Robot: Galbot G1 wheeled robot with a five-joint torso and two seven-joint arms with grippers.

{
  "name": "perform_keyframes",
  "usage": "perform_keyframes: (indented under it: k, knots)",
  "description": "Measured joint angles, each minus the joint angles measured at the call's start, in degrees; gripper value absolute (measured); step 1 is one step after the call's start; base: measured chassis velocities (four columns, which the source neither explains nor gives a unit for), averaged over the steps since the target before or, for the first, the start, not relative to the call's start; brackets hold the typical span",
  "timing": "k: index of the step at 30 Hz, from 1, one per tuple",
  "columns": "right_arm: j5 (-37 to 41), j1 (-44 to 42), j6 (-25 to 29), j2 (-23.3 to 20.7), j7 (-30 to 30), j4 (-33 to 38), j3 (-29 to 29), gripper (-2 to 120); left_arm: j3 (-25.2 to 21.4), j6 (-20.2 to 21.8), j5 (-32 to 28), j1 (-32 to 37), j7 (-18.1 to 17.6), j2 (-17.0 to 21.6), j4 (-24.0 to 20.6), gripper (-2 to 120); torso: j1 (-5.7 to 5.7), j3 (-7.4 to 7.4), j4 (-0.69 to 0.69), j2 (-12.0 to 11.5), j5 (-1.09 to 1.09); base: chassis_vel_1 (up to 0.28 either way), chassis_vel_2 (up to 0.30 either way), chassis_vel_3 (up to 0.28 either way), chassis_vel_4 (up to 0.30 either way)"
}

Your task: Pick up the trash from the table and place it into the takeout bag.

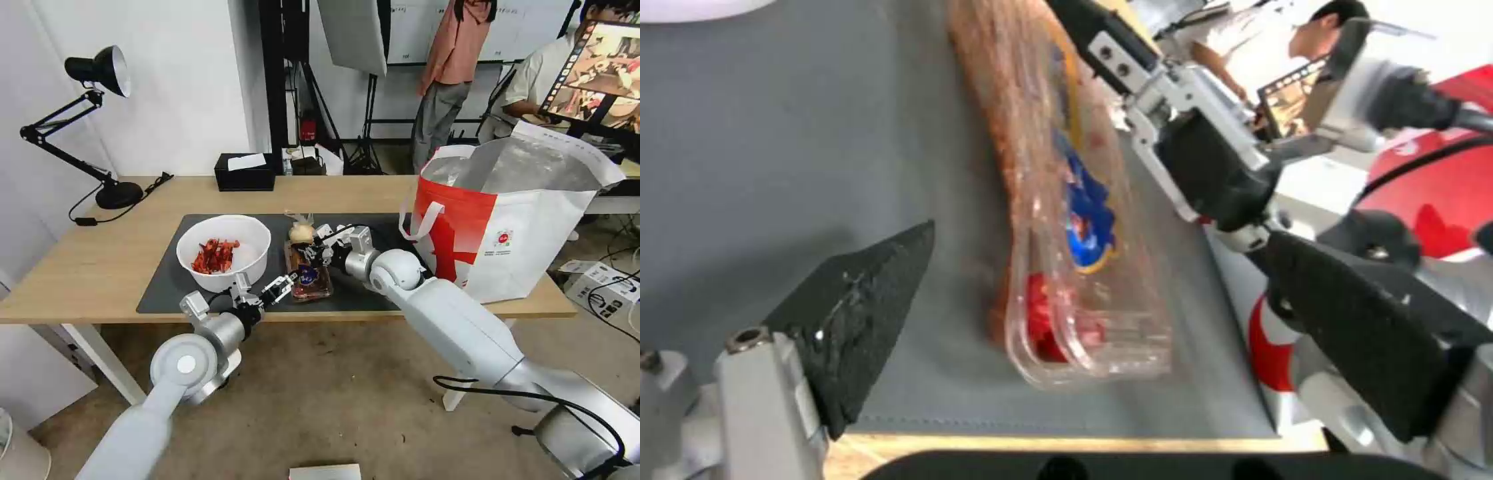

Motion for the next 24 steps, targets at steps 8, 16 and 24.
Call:
perform_keyframes:
  k: [8,16,24]
  knots:
    - [-0.3,-0.5,0.0,0.0,0.0,0.1,0.2,0,1.3,0.7,0.5,-1.7,-2.3,-0.6,1.9,100,0.0,0.0,0.0,0.0,0.0,0.0,0.0,0.0,0.0]
    - [-0.4,-0.9,0.0,0.0,0.1,0.3,0.5,0,1.9,0.7,0.5,-2.7,-3.1,-0.9,2.7,100,0.0,0.0,0.0,0.0,0.0,0.0,0.0,0.0,0.0]
    - [-0.4,-0.9,0.0,0.1,0.2,0.4,0.5,0,2.9,0.9,0.0,-4.1,-3.3,-1.1,3.4,100,0.0,0.0,0.0,0.0,-0.01,0.0,0.0,0.0,0.0]
